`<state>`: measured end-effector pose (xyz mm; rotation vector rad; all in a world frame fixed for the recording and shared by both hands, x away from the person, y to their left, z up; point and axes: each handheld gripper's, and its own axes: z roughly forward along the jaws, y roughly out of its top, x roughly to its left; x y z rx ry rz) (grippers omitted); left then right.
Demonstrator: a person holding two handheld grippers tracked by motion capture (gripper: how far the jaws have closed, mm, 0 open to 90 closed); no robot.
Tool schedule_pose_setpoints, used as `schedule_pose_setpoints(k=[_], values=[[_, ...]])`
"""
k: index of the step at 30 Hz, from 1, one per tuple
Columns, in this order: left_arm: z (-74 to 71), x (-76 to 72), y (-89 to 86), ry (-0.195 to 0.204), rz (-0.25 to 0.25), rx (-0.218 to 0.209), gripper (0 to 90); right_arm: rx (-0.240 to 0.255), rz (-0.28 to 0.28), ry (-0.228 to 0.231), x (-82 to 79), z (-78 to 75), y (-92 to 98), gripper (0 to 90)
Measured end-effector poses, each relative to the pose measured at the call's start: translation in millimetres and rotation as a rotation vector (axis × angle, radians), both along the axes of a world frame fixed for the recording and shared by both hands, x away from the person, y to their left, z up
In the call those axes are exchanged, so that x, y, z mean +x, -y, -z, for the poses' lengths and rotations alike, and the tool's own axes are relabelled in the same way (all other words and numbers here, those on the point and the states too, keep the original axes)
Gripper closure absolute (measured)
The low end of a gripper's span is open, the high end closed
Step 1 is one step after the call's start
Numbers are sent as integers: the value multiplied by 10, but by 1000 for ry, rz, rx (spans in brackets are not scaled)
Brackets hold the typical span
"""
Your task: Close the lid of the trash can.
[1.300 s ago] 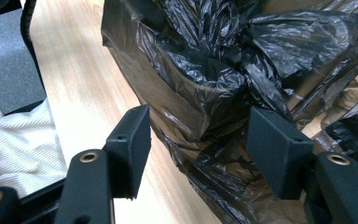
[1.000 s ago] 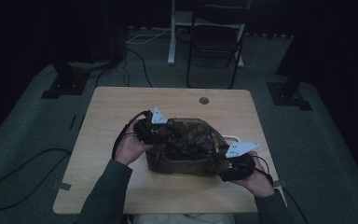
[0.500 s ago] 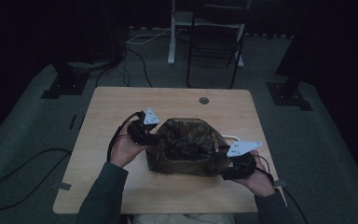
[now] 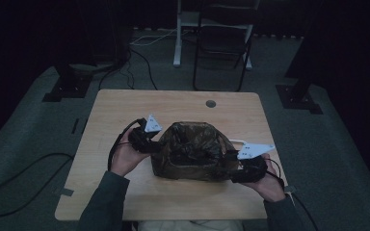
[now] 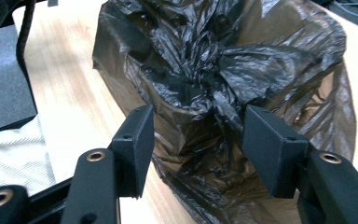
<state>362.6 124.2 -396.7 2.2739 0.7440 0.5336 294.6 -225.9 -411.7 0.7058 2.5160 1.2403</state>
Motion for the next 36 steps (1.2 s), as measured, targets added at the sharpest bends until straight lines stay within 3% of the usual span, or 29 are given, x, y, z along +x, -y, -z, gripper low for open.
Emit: schedule_pose_setpoints(k=[14, 36], values=[[68, -98, -184, 1, -26, -14, 480, 10, 40, 17, 40, -43, 27, 455], [193, -196, -273, -15, -32, -18, 478, 11, 86, 30, 138, -101, 137, 439]])
